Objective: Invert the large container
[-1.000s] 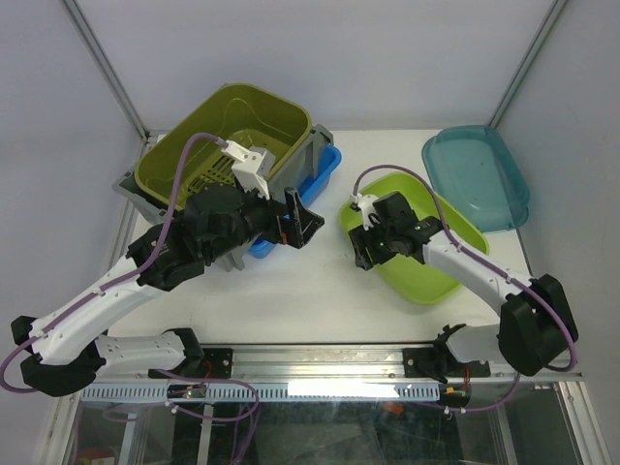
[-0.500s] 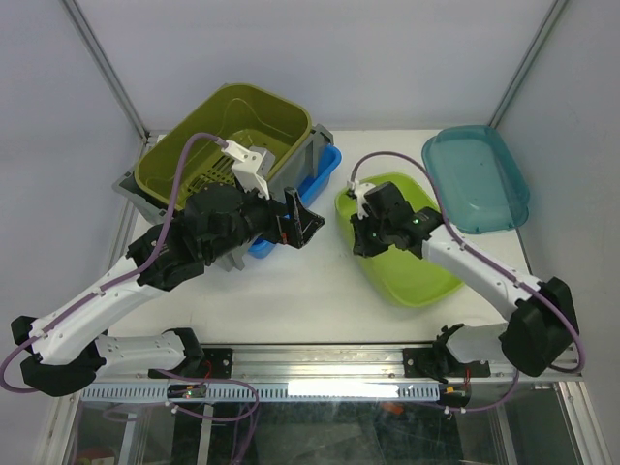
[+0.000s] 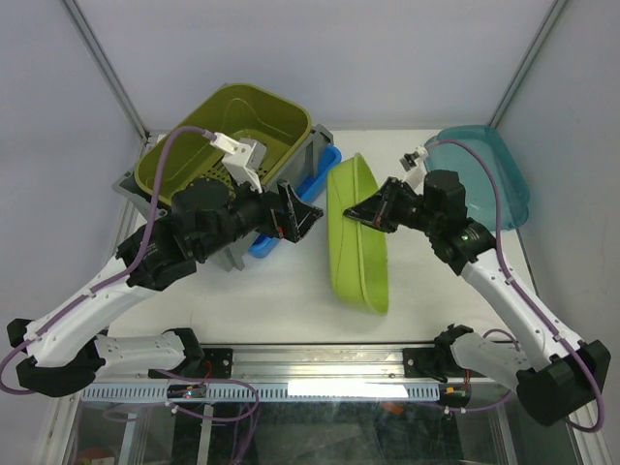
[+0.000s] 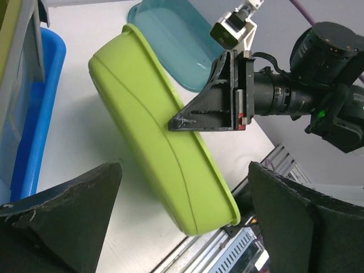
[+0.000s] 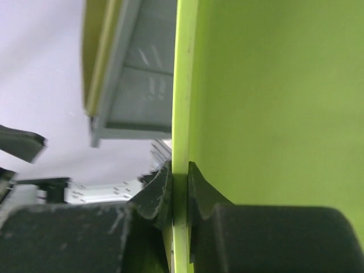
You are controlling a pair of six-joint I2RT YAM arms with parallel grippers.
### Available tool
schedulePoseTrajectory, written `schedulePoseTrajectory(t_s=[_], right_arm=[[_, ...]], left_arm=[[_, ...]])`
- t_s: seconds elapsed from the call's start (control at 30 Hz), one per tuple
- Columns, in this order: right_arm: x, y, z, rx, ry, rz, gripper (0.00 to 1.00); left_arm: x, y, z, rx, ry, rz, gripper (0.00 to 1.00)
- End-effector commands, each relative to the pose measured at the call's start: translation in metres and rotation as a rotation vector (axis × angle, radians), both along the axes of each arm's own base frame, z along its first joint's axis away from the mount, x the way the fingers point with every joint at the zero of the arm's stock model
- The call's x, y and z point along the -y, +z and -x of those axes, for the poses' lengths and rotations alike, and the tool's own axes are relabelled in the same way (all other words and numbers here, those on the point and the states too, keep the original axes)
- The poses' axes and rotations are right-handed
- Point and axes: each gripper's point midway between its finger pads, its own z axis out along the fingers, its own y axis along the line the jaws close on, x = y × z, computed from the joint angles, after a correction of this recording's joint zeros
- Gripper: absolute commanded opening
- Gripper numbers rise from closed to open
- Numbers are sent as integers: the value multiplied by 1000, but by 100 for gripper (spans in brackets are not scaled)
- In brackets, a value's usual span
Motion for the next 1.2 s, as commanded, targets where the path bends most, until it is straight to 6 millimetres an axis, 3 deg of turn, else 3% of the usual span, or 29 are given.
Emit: schedulePoseTrajectory(t_s=[0.0, 0.2, 0.33, 0.53, 0.67, 0.73, 0.77, 0.8, 0.83, 0.97, 1.17], right_arm=[[1, 79, 2, 27, 12, -399, 0], [21, 83, -9, -70, -16, -704, 0], [33, 71, -14, -105, -40, -768, 0], [65, 38, -17, -144, -122, -745, 0], [91, 4, -15, -194, -184, -691, 0], [98, -12, -11, -204, -191, -619, 13], [104, -18, -14, -263, -233, -621, 13], [106, -30, -10, -236, -223, -545, 29], [111, -38, -10, -233, -238, -497, 36], [130, -66, -8, -262, -319, -331, 50], [154, -105, -8, -303, -408, -117, 55]], left_arm=[[-7, 40, 5, 79, -12, 86, 99], [-5, 40, 5, 76, -16, 88, 99], [-2, 36, 5, 66, -25, 83, 99], [3, 32, 4, 60, -35, 71, 99], [9, 27, 2, 56, -47, 56, 99], [12, 25, 1, 51, -52, 50, 99], [14, 24, 1, 49, -58, 48, 99], [16, 22, 1, 47, -62, 43, 99], [17, 22, 1, 45, -68, 42, 99], [21, 19, 1, 40, -77, 37, 99], [29, 12, 1, 24, -103, 31, 99]])
